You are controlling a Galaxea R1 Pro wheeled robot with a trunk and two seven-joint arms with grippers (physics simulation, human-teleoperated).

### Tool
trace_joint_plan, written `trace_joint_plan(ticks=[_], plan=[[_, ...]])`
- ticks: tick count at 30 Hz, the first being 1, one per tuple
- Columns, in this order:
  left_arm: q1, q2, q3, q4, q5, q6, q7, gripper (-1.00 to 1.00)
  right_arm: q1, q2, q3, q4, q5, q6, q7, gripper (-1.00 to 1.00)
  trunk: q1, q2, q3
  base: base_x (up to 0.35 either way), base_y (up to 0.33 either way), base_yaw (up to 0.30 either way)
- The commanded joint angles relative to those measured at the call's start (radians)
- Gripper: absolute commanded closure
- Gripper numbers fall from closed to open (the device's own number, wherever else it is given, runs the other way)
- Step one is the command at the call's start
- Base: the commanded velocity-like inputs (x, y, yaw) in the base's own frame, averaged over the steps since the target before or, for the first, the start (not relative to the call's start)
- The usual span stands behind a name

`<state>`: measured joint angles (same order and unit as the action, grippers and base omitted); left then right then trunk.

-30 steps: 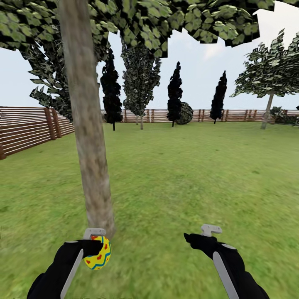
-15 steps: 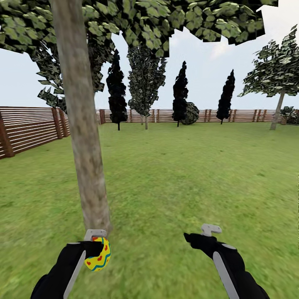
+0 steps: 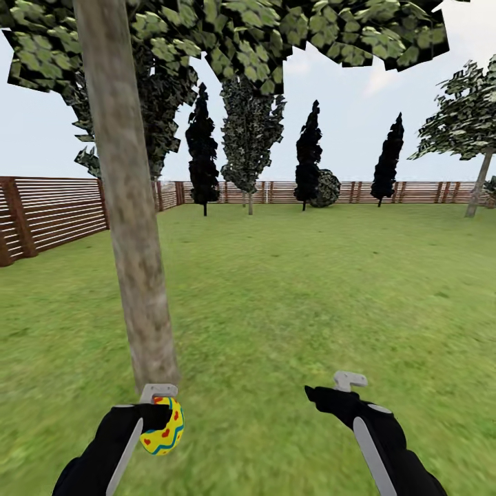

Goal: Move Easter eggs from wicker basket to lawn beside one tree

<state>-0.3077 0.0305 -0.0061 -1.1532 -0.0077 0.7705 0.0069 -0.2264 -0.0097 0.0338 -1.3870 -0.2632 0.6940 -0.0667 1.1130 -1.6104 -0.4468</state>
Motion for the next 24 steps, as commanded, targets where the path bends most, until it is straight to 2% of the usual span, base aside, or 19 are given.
trace_joint_plan(ticks=[1, 7, 24], plan=[[-0.001, 0.0, 0.0, -0.001, -0.001, 0.003, 0.001, 1.0, -0.001, -0.001, 0.002, -0.001, -0.008, 0.003, -0.007, -1.0, 0.0, -0.001, -0.001, 0.167, -0.279, 0.001], [-0.001, 0.0, -0.001, 0.0, -0.006, -0.016, 0.002, 1.0, 0.0, -0.001, 0.002, -0.004, -0.007, 0.003, -0.007, -1.0, 0.0, -0.001, -0.001, 0.23, -0.243, 0.061], [-0.001, 0.0, 0.0, 0.0, -0.006, -0.019, 0.002, 1.0, 0.0, 0.0, 0.009, -0.004, -0.004, 0.004, -0.008, -1.0, 0.0, -0.001, 0.001, 0.238, -0.24, 0.276]])
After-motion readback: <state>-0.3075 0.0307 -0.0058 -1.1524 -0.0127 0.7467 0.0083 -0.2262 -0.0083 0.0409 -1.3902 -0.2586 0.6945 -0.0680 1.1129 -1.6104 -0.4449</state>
